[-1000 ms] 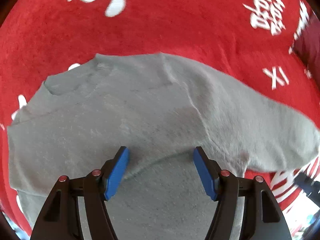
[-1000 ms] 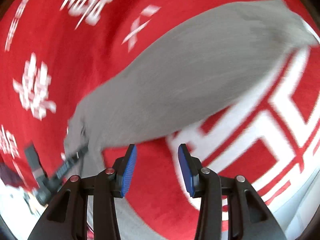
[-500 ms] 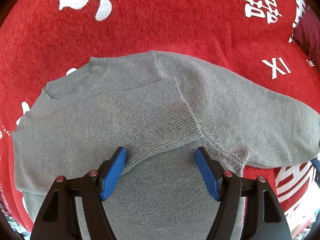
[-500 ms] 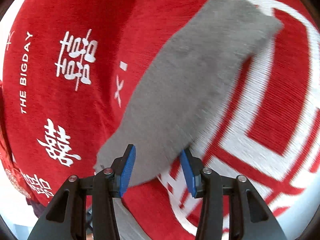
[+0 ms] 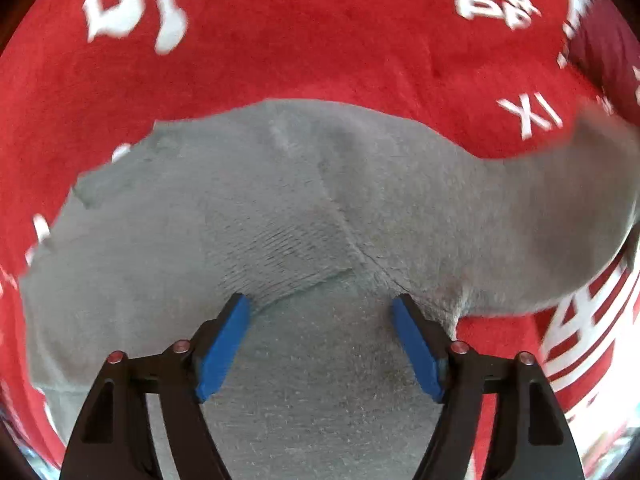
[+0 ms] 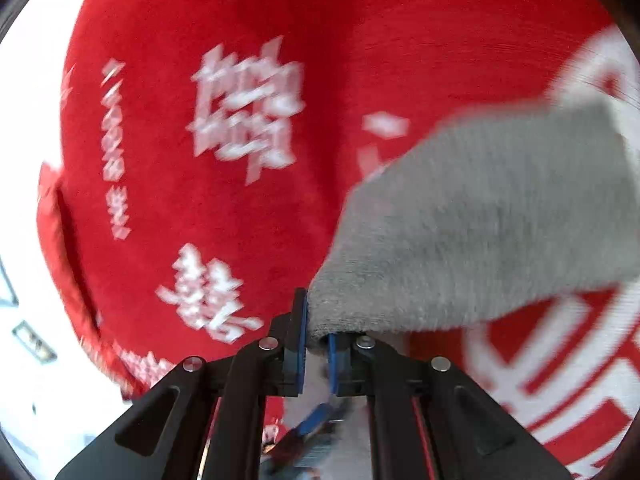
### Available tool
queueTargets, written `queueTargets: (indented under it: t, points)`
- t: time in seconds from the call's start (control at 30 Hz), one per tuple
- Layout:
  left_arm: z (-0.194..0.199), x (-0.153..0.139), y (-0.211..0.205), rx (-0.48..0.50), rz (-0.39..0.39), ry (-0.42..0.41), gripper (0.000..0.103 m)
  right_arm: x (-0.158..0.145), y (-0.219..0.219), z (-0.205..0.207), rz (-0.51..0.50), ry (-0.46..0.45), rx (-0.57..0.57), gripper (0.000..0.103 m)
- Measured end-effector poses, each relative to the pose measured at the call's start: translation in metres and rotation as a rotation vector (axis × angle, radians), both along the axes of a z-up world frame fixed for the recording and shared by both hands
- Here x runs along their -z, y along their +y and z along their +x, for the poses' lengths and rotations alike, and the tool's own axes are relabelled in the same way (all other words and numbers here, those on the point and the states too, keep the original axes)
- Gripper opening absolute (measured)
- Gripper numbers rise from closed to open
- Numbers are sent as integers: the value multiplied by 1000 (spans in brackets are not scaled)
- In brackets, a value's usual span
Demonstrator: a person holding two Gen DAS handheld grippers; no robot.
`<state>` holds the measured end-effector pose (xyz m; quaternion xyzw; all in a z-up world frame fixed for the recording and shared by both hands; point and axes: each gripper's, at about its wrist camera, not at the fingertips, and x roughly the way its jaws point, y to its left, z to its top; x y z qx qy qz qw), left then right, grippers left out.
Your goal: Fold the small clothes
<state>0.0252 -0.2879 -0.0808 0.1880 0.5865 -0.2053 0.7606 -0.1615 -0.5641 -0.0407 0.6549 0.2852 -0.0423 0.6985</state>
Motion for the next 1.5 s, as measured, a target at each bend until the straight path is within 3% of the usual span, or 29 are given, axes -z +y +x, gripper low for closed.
queueTargets:
  t: [0.13, 0.23, 0.37, 0.5, 0.6, 0.63, 0.67, 0.8, 0.9, 0.97, 1.0, 1.07, 1.1, 1.2, 1.33, 1.43, 1.5]
  points:
    - [4, -13, 18, -36, -95, 58, 76, -40, 35, 55, -104, -64, -176, 9]
    - [12, -31, 55, -112, -140, 28, 76, -67, 82, 100, -218, -100, -348, 9]
    - [28, -46, 123, -230, -131, -25, 76, -78, 166, 156, -332, -119, -585, 10]
    - [44, -45, 185, -330, -71, -66, 76, -58, 261, 192, -456, -67, -815, 13]
    - [47, -32, 236, -414, -31, -61, 76, -15, 326, 201, -555, 75, -986, 15]
    - [48, -25, 249, -439, -12, -50, 76, 4, 344, 202, -579, 145, -1048, 22]
    - [49, -18, 255, -454, 3, -36, 76, 22, 356, 200, -595, 226, -1093, 42]
    - [45, -6, 287, -519, -21, 6, 76, 19, 345, 188, -544, 212, -981, 49]
    - [47, -9, 299, -529, -38, 15, 76, 16, 311, 178, -436, 227, -801, 49]
    - [49, -15, 306, -534, -59, 20, 76, 25, 285, 174, -324, 288, -650, 49]
    - [57, -19, 306, -536, -68, 20, 76, 27, 279, 177, -288, 305, -609, 38]
    - [53, -25, 311, -544, -81, 16, 76, 35, 270, 179, -226, 318, -536, 7]
    - [49, -28, 318, -550, -87, 14, 76, 30, 276, 185, -255, 310, -542, 7]
    - [42, -33, 331, -574, -91, 4, 76, 3, 313, 212, -380, 205, -679, 7]
    - [41, -35, 354, -615, -73, -10, 76, -19, 400, 229, -563, 79, -978, 7]
    - [38, -37, 370, -655, -58, -17, 76, -8, 467, 229, -664, 93, -1194, 15]
    - [38, -36, 379, -679, -55, -15, 76, 2, 486, 227, -695, 130, -1250, 34]
